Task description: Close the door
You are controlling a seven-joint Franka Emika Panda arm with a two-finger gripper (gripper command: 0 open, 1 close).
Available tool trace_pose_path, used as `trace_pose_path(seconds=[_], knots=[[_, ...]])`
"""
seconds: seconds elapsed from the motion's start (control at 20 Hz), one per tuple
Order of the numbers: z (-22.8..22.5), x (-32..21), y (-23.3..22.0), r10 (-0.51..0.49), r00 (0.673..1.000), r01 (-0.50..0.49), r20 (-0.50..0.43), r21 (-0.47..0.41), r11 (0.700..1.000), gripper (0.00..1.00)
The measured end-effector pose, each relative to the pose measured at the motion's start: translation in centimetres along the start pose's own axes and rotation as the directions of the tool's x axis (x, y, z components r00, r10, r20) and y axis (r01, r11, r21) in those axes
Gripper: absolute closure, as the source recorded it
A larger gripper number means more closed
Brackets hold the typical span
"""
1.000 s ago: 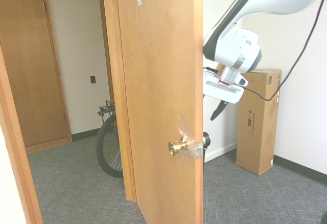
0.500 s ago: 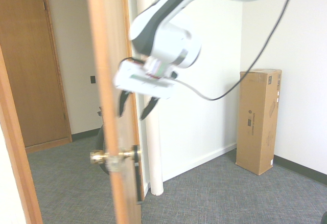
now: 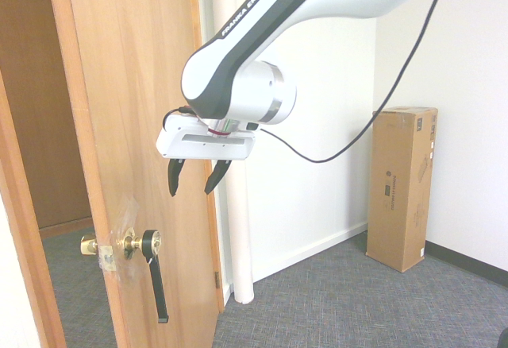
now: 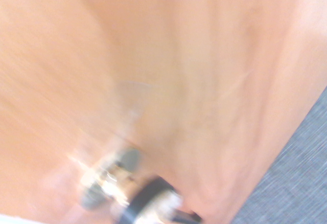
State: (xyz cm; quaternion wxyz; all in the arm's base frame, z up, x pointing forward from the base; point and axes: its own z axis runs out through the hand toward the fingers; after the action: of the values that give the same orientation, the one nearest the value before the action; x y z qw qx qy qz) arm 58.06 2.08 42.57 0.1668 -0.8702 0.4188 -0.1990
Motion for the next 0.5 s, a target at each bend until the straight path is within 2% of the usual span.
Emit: trace_pose_path(seconds=[0.1, 0.3, 0.35, 0.5], knots=[[-2.1, -1.5, 0.6, -0.054, 0.998, 0.054, -0.019, 0.014, 0.998, 0.00], [-4.5, -3.7, 0.8, -0.095, 0.994, 0.097, -0.045, 0.043, 0.994, 0.00], [-4.4, -3.6, 1.1, -0.095, 0.994, 0.097, -0.047, 0.048, 0.994, 1.00], [-4.0, -3.6, 1.3, -0.094, 0.994, 0.097, -0.056, 0.049, 0.994, 1.00]])
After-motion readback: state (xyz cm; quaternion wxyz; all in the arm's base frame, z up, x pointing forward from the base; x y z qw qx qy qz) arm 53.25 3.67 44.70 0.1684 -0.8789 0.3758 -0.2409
